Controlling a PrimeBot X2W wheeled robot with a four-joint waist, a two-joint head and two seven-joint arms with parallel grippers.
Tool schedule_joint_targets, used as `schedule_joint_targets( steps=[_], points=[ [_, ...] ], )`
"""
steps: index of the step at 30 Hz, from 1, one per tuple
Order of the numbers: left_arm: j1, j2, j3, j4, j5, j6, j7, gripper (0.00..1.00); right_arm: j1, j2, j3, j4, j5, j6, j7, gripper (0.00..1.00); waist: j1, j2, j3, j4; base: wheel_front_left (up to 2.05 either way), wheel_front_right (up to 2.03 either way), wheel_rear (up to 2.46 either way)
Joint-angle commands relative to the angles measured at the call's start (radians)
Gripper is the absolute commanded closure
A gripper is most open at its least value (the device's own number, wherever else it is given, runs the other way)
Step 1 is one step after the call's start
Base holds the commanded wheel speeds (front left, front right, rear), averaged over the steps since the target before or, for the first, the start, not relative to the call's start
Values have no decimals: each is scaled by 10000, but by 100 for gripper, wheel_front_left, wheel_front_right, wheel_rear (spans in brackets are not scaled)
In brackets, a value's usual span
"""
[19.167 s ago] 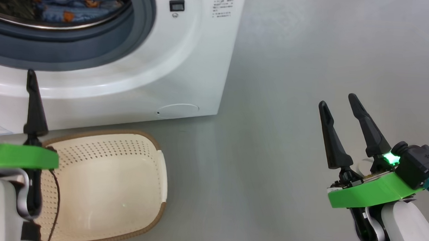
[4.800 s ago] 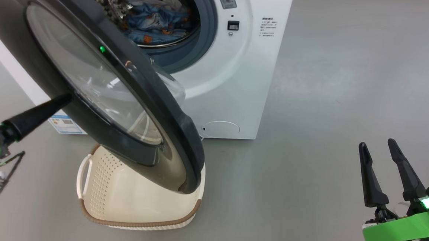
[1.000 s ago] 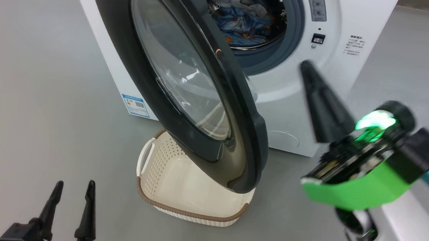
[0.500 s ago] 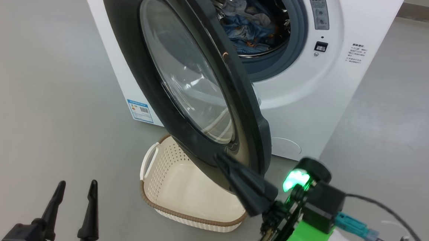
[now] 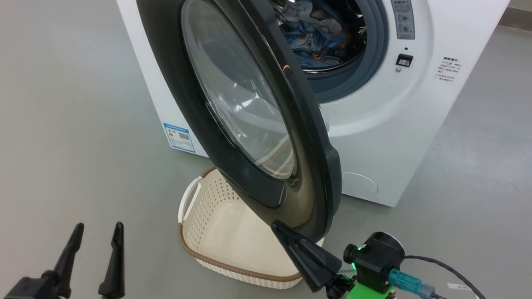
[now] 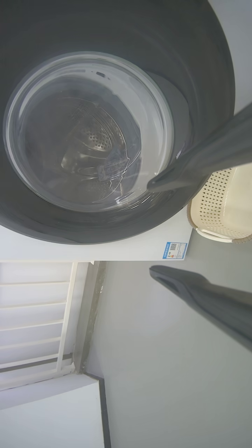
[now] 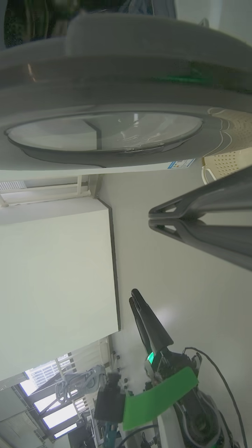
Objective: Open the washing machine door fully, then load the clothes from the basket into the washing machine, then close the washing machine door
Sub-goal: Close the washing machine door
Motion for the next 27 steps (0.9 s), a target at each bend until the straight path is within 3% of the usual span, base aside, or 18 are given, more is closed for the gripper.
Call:
schedule_joint_targets(
  steps=[1, 27],
  points=[
    [-82, 112, 303, -310, 81, 4, -65, 0, -119, 132, 29, -89, 203, 44, -49, 100, 0, 0, -1, 18, 0, 0, 0],
    [-176, 52, 332, -450, 92, 4, -65, 0, -501, 635, -1298, 1272, -79, 44, -49, 100, 0, 0, 210, 107, 0, 0, 0]
  ],
)
